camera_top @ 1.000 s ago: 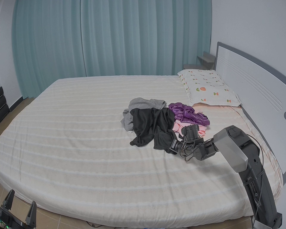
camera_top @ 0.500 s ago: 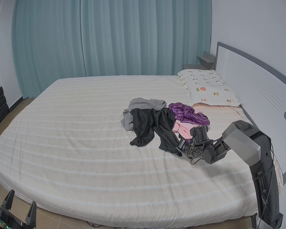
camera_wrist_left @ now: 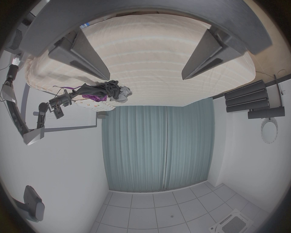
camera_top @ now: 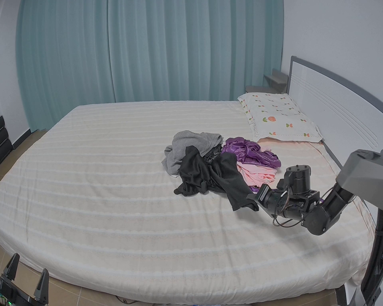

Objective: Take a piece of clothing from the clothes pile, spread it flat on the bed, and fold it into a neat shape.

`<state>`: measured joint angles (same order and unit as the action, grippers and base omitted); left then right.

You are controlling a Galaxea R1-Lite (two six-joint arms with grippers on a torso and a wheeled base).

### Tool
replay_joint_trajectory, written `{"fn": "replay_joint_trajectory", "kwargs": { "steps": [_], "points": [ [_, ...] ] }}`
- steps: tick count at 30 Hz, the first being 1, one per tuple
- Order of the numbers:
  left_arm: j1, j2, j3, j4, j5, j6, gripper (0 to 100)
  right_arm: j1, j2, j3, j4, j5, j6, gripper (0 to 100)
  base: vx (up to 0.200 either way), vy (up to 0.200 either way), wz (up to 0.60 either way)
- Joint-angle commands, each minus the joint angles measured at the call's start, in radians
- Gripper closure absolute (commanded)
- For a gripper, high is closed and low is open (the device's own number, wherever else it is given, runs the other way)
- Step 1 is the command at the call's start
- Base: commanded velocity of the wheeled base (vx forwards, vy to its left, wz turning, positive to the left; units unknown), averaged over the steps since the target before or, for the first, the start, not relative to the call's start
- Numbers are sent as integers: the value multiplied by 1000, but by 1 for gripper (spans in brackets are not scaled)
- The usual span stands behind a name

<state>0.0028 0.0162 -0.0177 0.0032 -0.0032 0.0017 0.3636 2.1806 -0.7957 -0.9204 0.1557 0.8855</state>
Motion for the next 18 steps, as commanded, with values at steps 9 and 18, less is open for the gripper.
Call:
{"fn": "replay_joint_trajectory", "kwargs": {
  "steps": [9, 18],
  "points": [
    [-3, -7, 18, -2, -6, 4, 0, 101, -429, 167, -26, -4, 0, 100, 0, 0, 0],
    [-1, -16, 18, -2, 6, -3, 0, 143, -525, 139, -38, -4, -7, 100, 0, 0, 0]
  ]
}}
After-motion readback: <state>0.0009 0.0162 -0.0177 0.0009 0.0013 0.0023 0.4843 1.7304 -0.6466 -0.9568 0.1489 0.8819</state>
